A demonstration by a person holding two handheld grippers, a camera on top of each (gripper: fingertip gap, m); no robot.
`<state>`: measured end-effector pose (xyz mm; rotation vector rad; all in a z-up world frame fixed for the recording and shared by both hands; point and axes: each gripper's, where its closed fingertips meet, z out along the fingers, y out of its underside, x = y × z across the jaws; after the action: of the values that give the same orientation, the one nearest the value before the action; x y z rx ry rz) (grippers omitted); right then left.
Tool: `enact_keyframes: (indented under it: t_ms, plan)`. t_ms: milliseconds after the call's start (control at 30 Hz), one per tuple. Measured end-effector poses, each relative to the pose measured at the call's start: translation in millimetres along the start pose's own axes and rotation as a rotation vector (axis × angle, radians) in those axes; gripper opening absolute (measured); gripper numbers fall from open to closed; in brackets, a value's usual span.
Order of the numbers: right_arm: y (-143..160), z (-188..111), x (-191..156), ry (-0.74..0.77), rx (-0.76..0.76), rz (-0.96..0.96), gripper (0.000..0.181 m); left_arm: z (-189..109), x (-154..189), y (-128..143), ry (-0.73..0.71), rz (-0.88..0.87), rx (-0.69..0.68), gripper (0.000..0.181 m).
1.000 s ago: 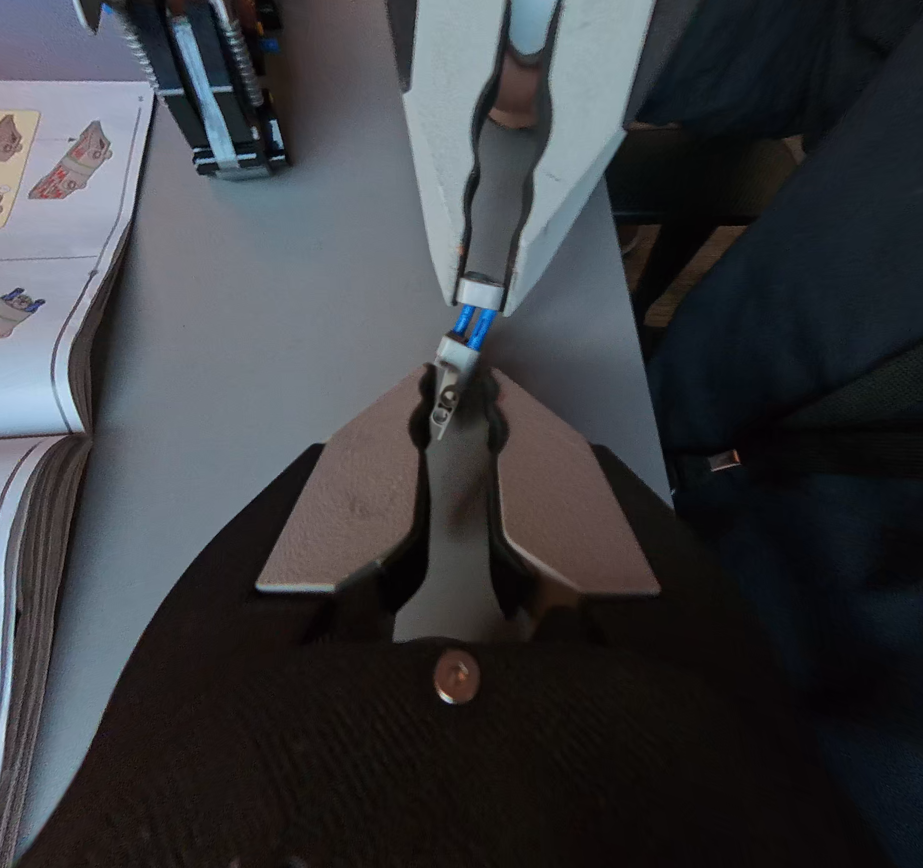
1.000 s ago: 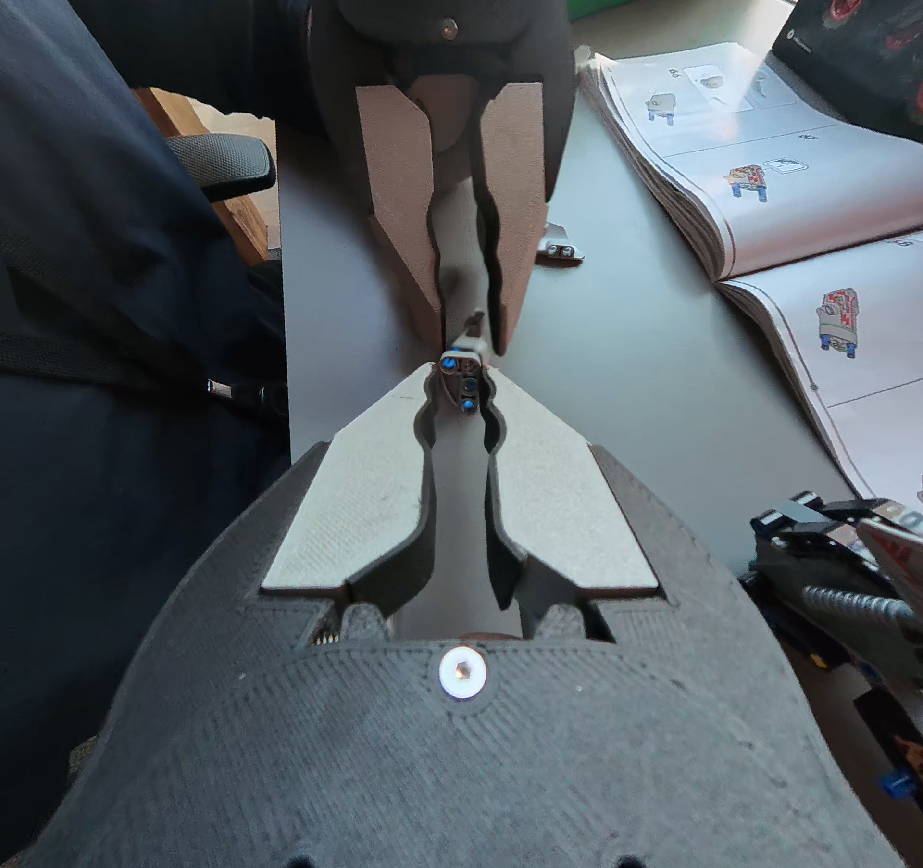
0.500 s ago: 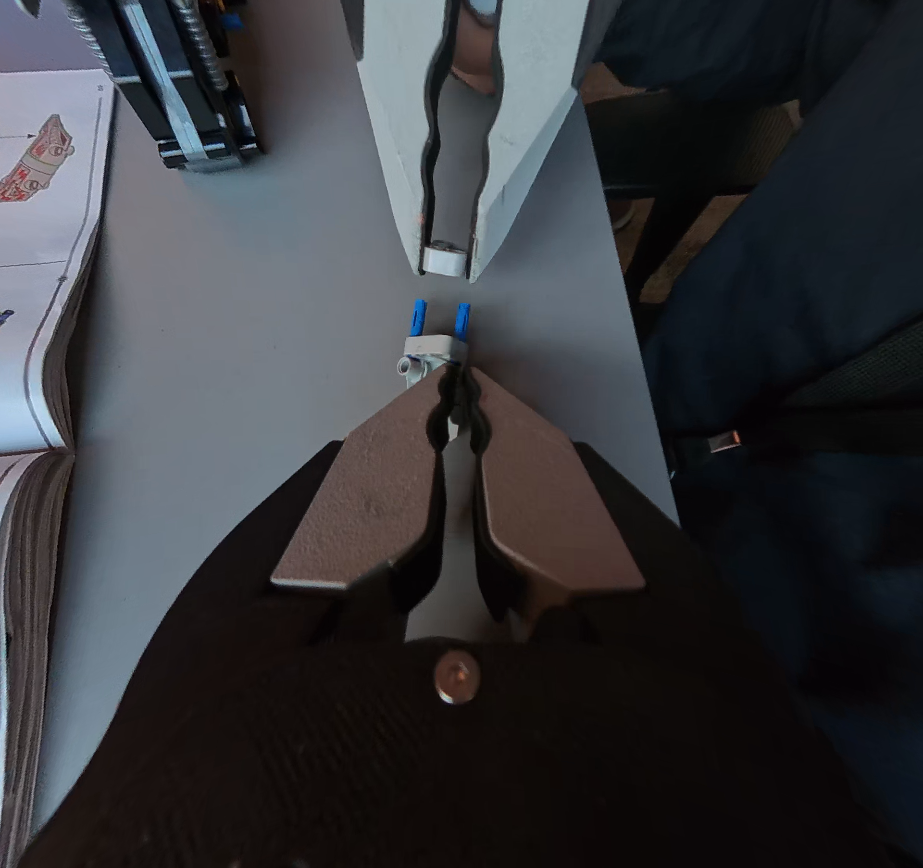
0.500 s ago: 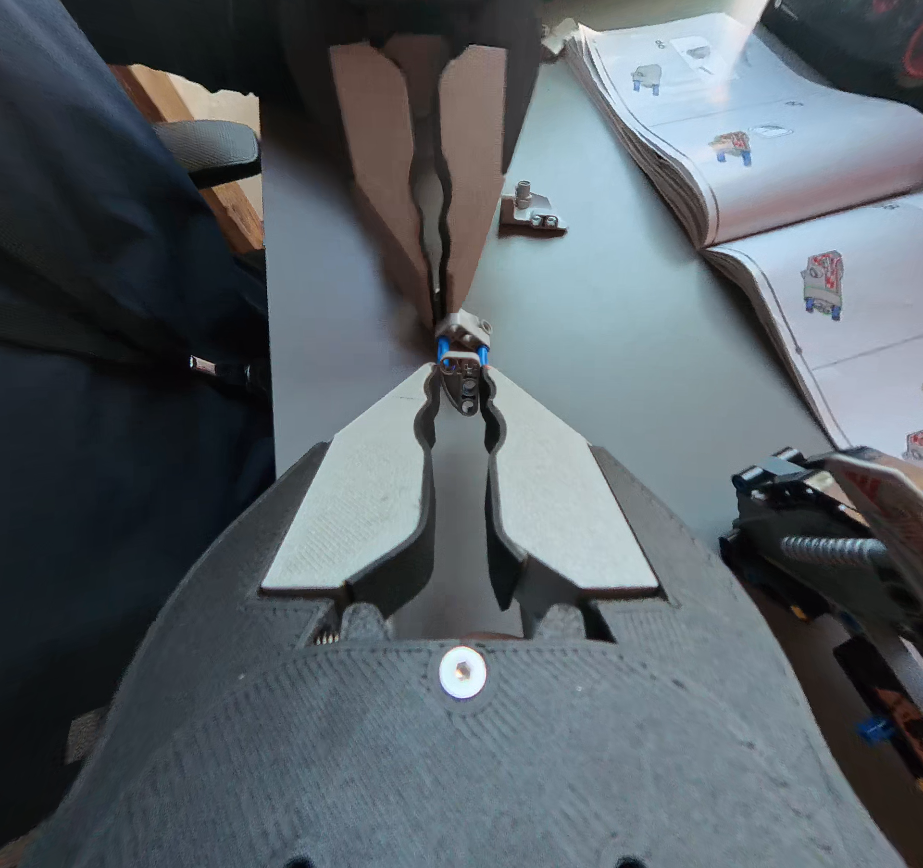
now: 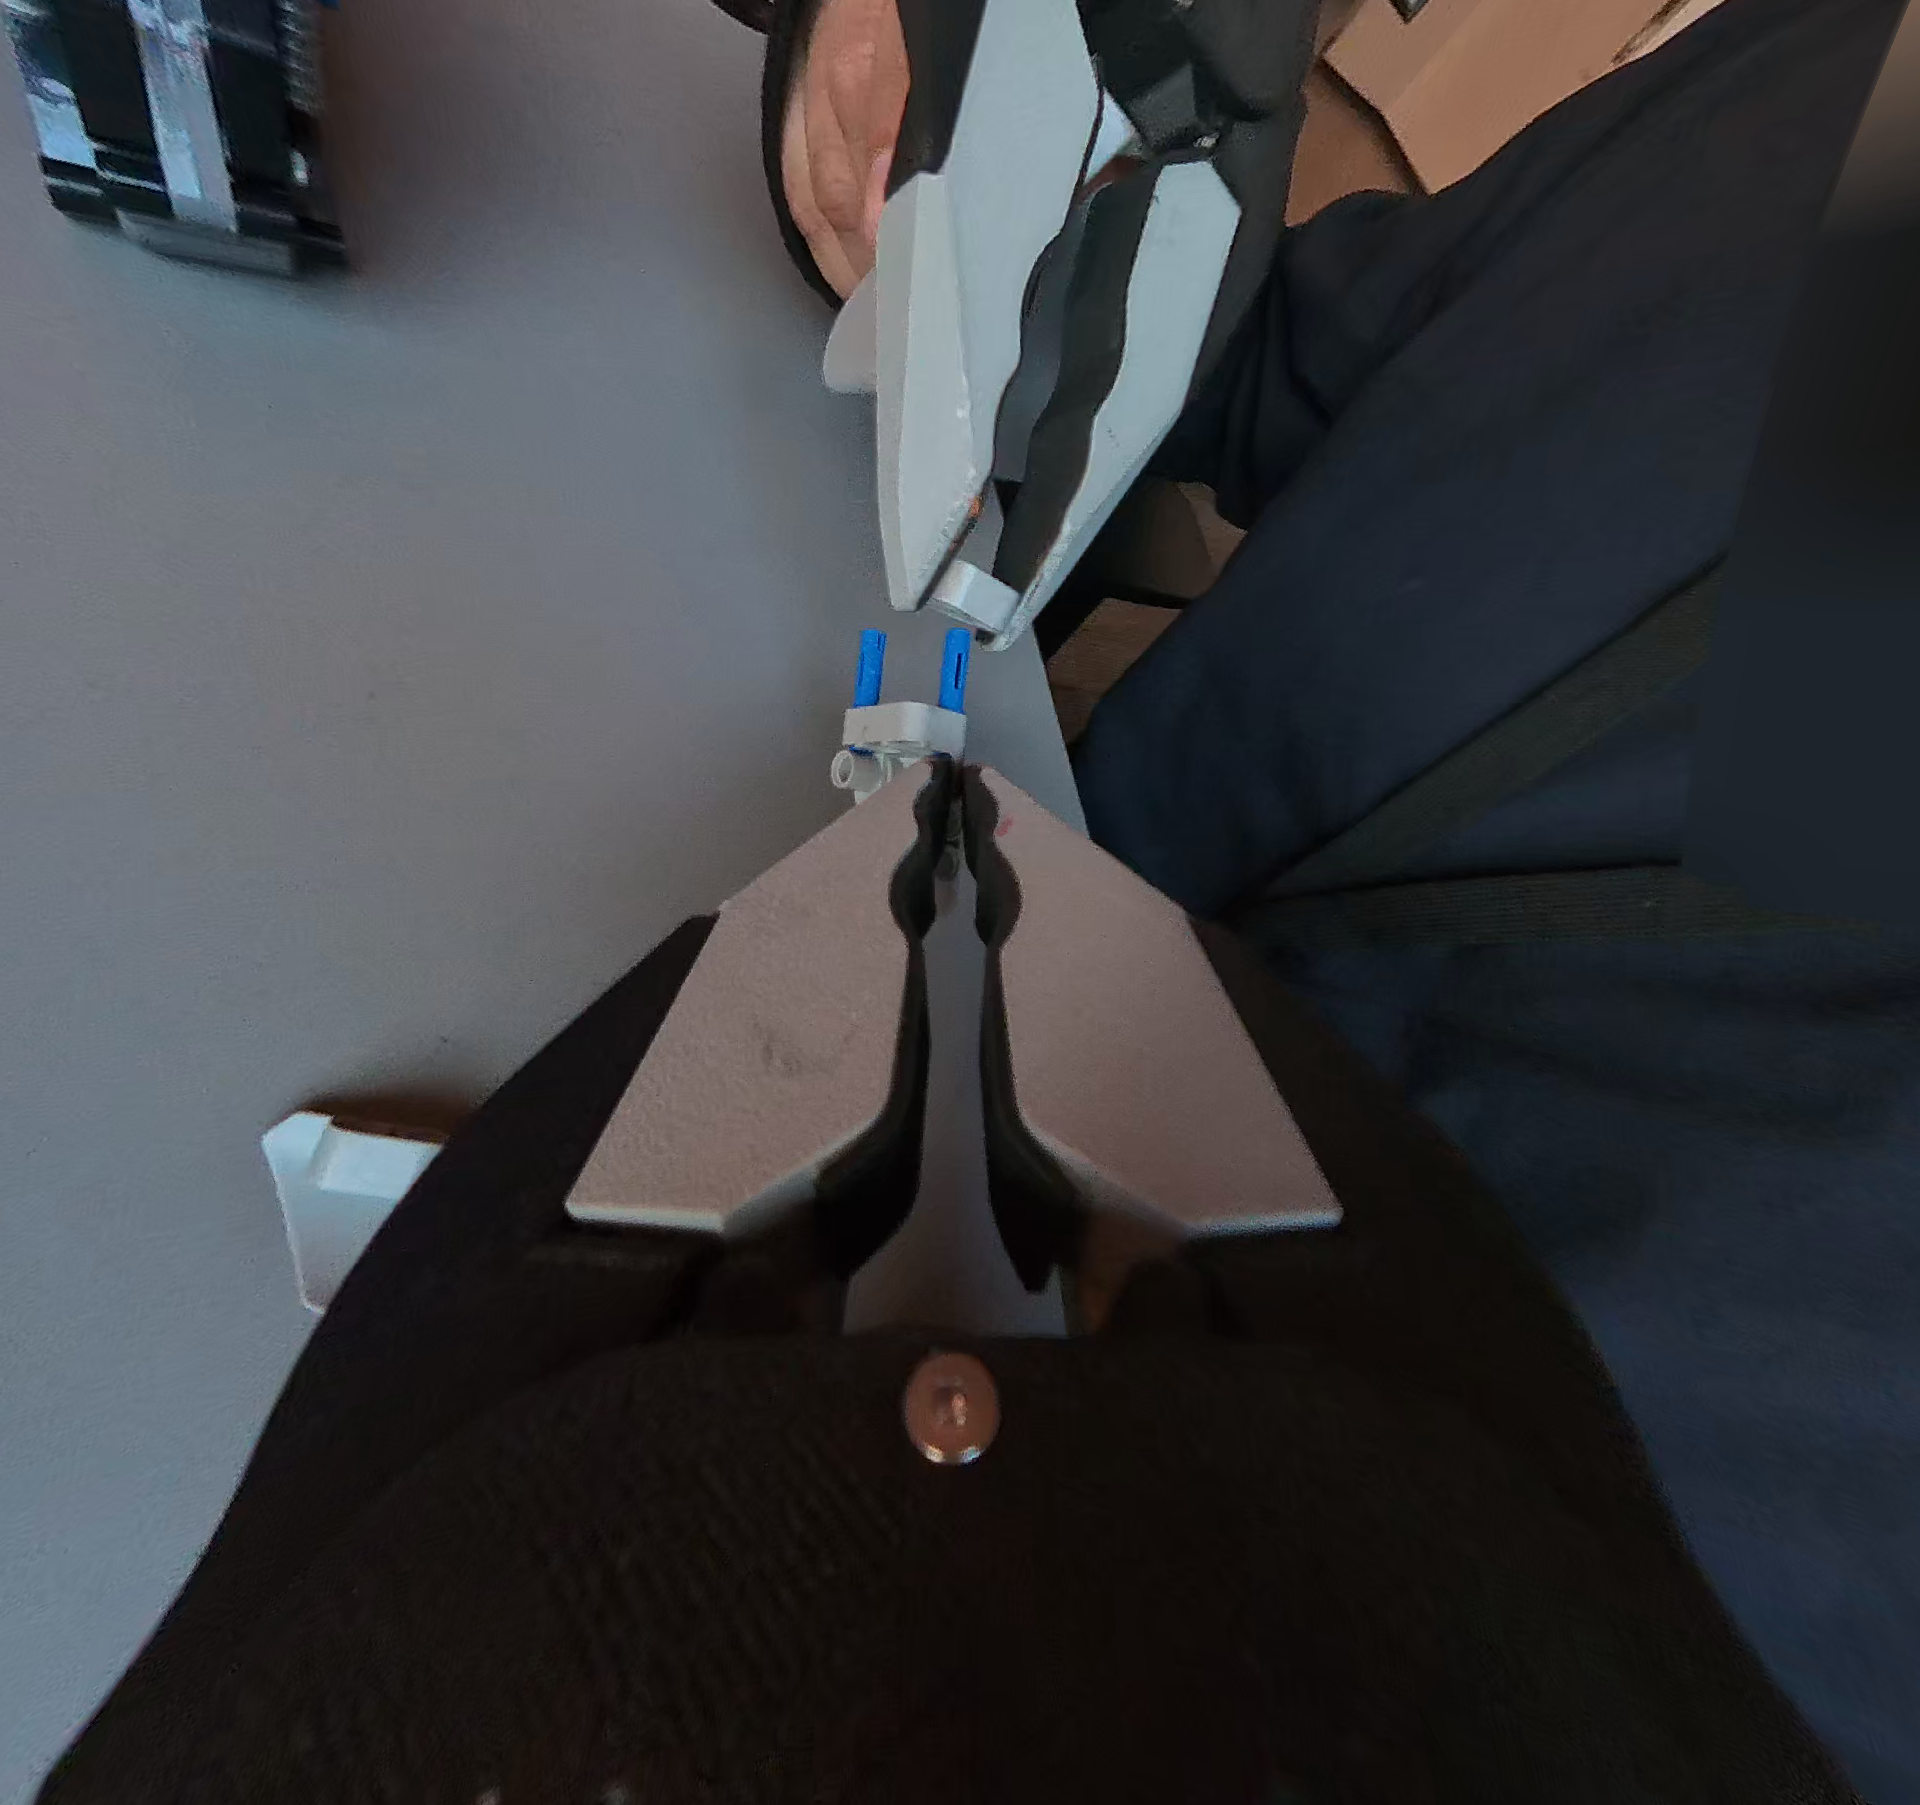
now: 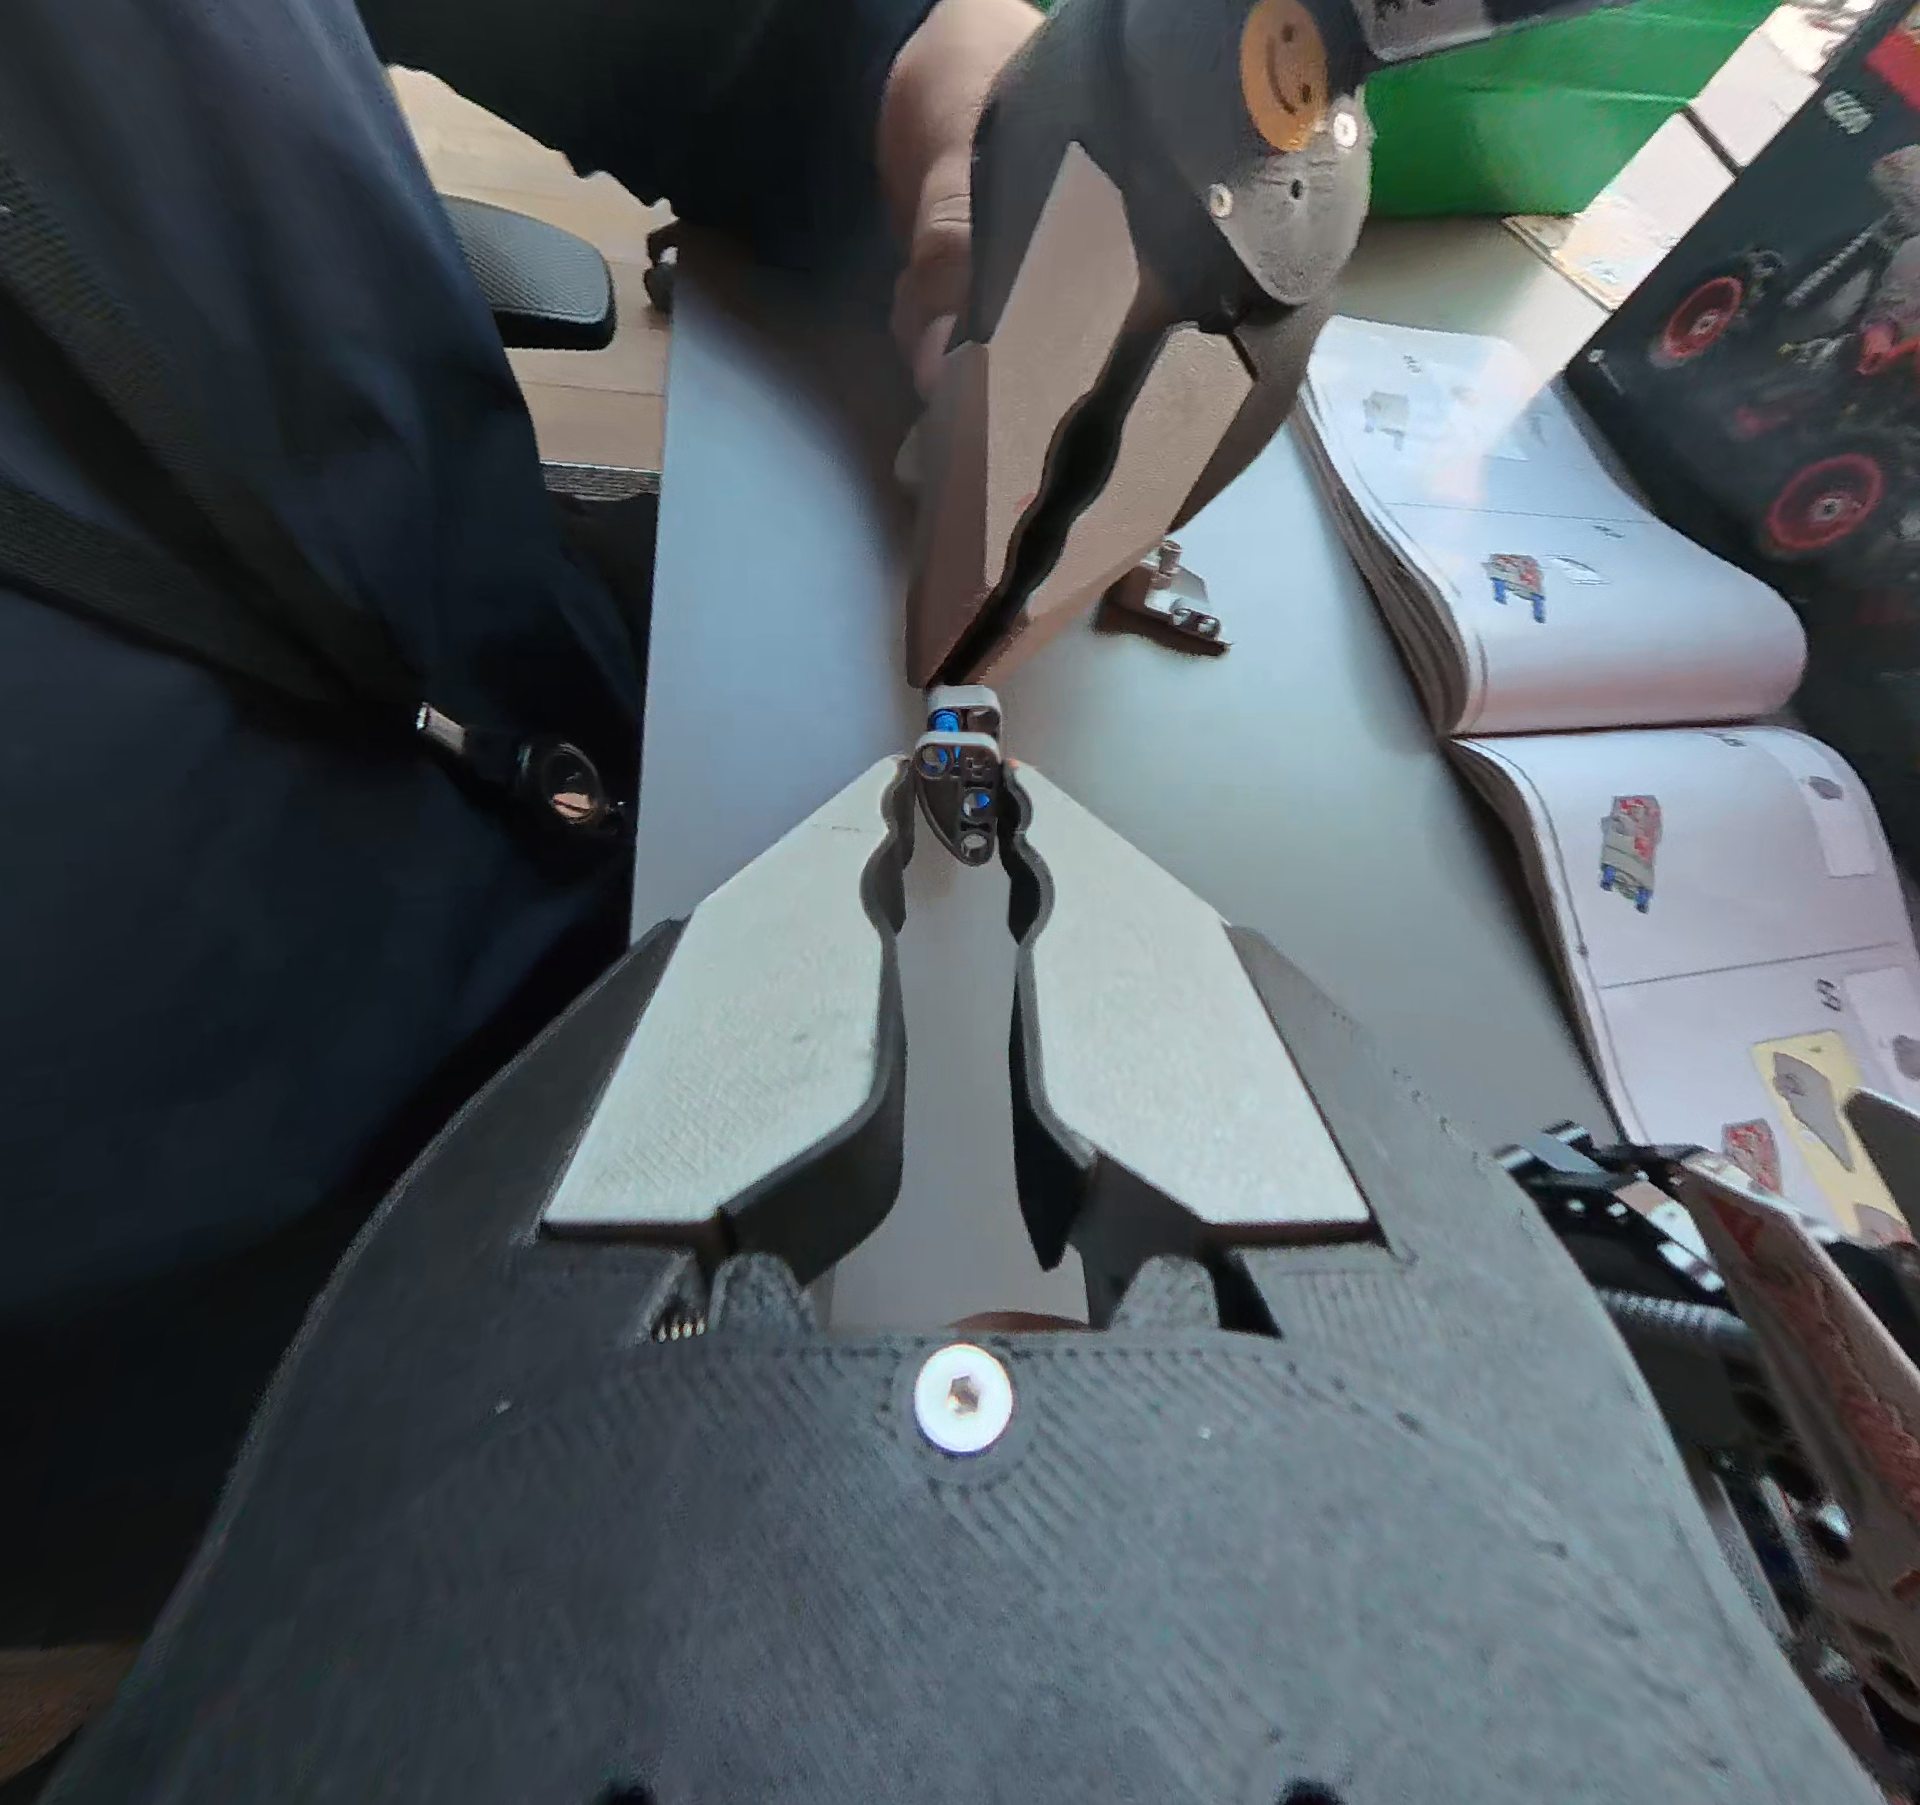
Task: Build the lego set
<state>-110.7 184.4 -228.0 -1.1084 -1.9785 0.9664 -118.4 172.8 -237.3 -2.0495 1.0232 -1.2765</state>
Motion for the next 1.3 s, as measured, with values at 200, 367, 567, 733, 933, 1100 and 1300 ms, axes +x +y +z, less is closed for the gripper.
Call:
enact_keyframes:
  t_ms: [200, 367, 567, 733, 933, 1100, 1300]
  plan:
    - [5, 13, -5, -0.066, -0.009, 0.042, 0.012, 2, -2, 8, 0.078, -0.150, -0.068, 0.000]
    - [5, 14, -2, -0.076, 0.014, 0.068, 0.012, 2, 0, 10, 0.097, -0.144, -0.082, 0.000]
    - [11, 17, -1, -0.058, -0.028, 0.036, 0.012, 1, -5, 10, 0.076, -0.161, -0.078, 0.000]
    - [29, 3, 14, -0.014, -0.099, 0.070, 0.012, -1, -12, 12, 0.029, -0.157, -0.082, 0.000]
    - [50, 9, 9, -0.040, -0.207, 0.111, 0.012, -2, -11, 12, 0.033, -0.156, -0.078, 0.000]
    - [50, 9, 9, -0.039, -0.213, 0.124, 0.021, -2, -12, 12, 0.026, -0.162, -0.078, 0.000]
    - [26, 4, 10, -0.037, -0.143, 0.130, 0.031, -1, -11, 13, 0.034, -0.157, -0.079, 0.000]
